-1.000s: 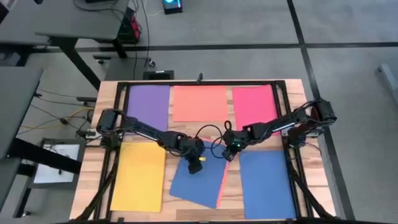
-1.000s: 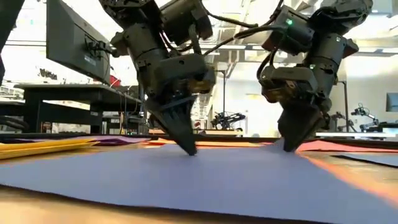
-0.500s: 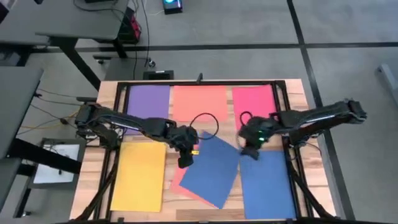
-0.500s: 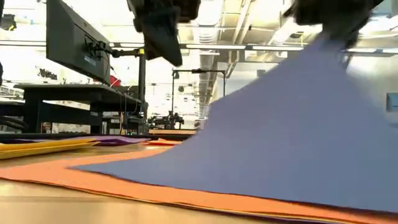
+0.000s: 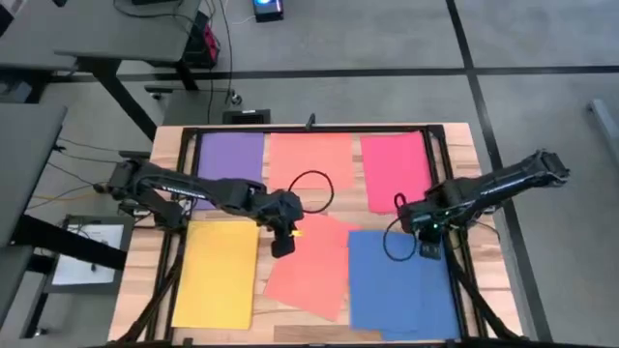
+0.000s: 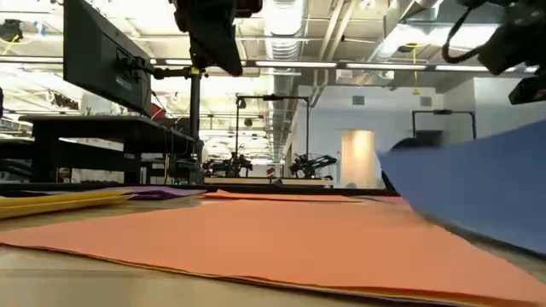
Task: Organize paper
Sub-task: Stack the blue paper on top of the other blue paper
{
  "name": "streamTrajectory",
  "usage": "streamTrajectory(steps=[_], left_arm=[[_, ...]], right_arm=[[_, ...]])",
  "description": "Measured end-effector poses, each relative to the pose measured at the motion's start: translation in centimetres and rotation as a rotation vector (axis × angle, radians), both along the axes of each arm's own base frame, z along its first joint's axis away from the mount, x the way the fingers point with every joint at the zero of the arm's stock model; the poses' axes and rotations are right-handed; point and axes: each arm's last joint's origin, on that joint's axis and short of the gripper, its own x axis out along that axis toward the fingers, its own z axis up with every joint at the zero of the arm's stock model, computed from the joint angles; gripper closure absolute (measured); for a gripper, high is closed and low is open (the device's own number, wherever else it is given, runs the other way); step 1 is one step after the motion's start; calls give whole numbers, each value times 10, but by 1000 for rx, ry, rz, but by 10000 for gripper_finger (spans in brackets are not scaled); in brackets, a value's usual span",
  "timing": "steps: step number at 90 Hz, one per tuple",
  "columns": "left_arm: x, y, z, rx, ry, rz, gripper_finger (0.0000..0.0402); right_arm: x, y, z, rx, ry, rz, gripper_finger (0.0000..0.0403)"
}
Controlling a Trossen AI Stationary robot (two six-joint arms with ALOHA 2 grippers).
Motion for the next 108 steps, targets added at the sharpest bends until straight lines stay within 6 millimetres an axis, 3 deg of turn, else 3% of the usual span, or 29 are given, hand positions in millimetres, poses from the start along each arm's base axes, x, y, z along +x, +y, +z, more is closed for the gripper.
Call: streamTrajectory(steps=[43, 108], left_arm=[[-1, 0, 1, 14, 0, -15, 402], [-1, 1, 1, 47, 3, -59, 402]], right_arm=[[-8, 14, -40, -126, 341, 73, 403], [-18, 33, -41, -102, 261, 478, 403]])
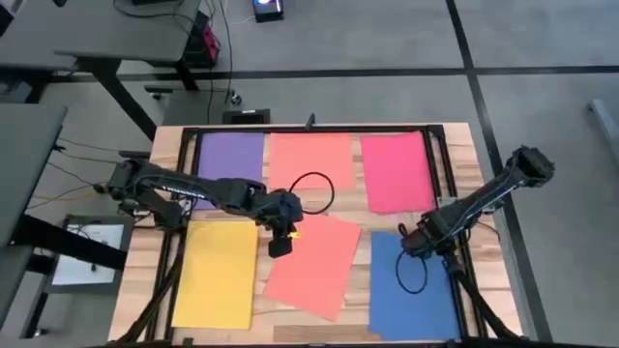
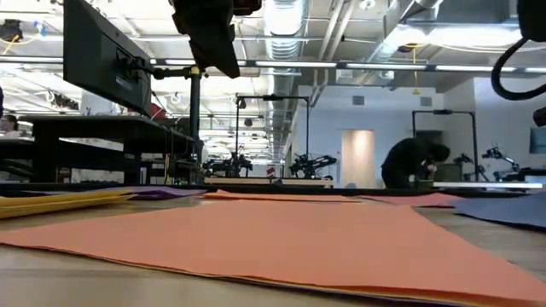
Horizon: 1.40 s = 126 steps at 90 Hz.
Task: Organize paper
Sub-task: Stack the blue paper on top of the other blue paper
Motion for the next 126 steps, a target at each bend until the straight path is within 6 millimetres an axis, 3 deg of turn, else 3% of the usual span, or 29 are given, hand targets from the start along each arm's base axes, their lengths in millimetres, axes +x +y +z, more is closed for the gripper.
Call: streamTrajectory(steps=[21, 55, 76, 88, 97, 105, 114, 126], left_arm=[[0, 0, 0, 0, -1, 1, 402], [0, 0, 0, -7, 1, 10, 402], [0, 1, 0, -1, 0, 4, 402], [0, 1, 0, -4, 2, 8, 402], [-1, 1, -1, -15, 14, 25, 402], [-3, 1, -2, -23, 38, 41, 402], [-6, 0, -4, -26, 75, 47, 402], [-10, -1, -6, -37, 122, 30, 402]], right_arm=[[0, 1, 0, -45, 3, -98, 398], [3, 2, 18, -74, 43, -205, 278], [-1, -7, 34, -160, 119, -275, 267], [28, 5, 33, -6, -130, -408, 270], [64, 21, 32, 153, -507, -495, 271], [89, 29, 30, 129, -751, -585, 280], [109, 30, 12, 61, -785, -688, 313], [129, 41, -16, 64, -794, -674, 379]])
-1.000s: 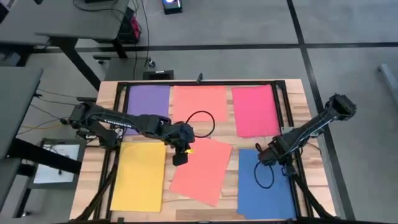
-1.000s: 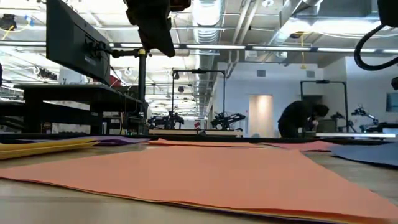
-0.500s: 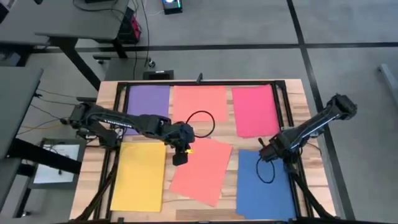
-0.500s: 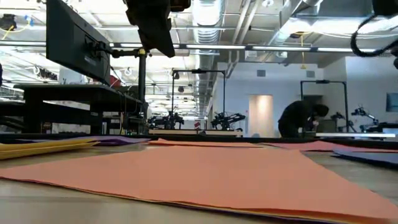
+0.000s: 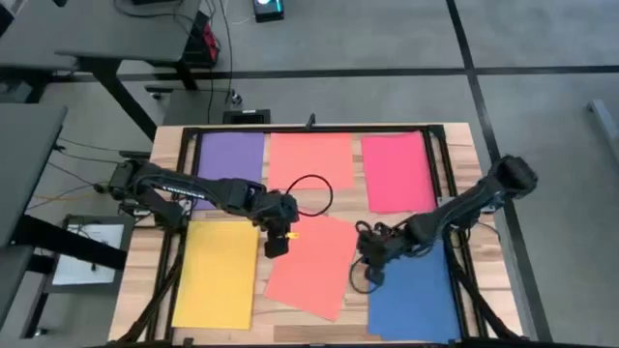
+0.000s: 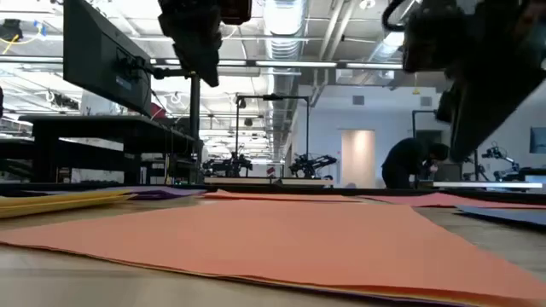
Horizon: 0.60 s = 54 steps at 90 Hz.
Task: Organize paper
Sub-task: Stack the blue paper on top of the other blue paper
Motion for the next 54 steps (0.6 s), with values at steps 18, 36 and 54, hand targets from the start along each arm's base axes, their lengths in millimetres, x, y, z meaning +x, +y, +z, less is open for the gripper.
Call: streamTrajectory(steps=[18, 36, 54], left_arm=[[-2, -1, -1, -1, 17, -6, 402], [-2, -1, -1, -1, 18, -6, 402], [-3, -1, -1, 0, 36, -3, 402]], right_arm=[[8, 15, -24, 20, 19, 3, 398], [6, 30, -45, 19, 78, 68, 402], [2, 39, -48, 23, 100, 92, 403]])
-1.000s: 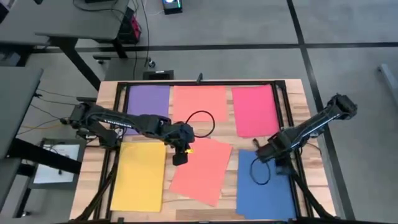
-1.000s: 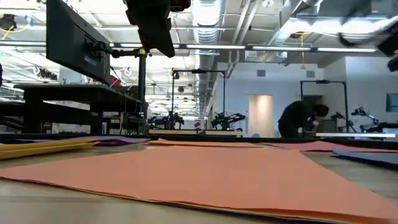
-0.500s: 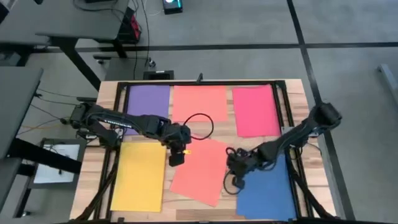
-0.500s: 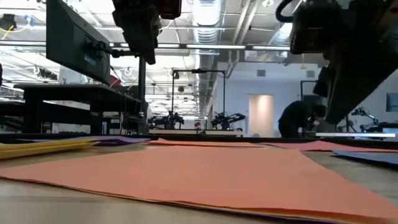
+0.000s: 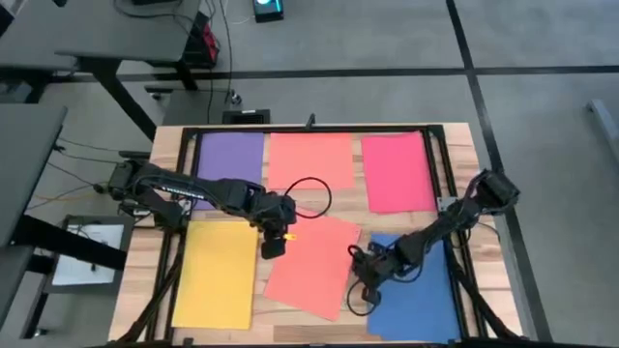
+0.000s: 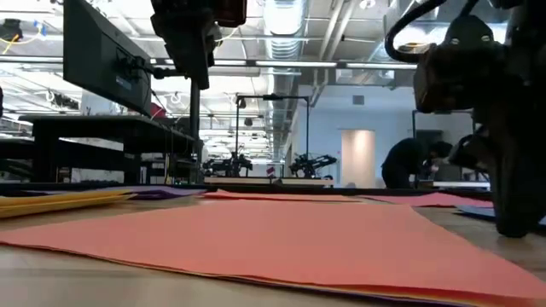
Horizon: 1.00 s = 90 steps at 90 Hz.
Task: Organize paper
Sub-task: Stack the blue paper on top of the other blue paper, then stack the orange paper on top of the other orange paper
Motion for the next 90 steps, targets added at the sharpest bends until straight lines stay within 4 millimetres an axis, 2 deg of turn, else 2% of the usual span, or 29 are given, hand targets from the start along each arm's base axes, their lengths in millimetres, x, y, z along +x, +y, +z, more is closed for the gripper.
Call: streamTrajectory(steps=[21, 38, 70, 90], left_arm=[[0, 0, 0, 1, 4, -1, 402], [-1, -1, 0, 1, 4, -1, 402], [-1, -1, 0, 0, 5, 0, 402], [0, -1, 0, -6, 5, 13, 402]], right_arm=[[-16, 10, 8, 9, 41, 122, 403], [-24, 14, 8, -2, 84, 150, 403], [-15, 15, 15, 21, 43, 166, 403], [-8, 19, 27, 23, 36, 163, 403]])
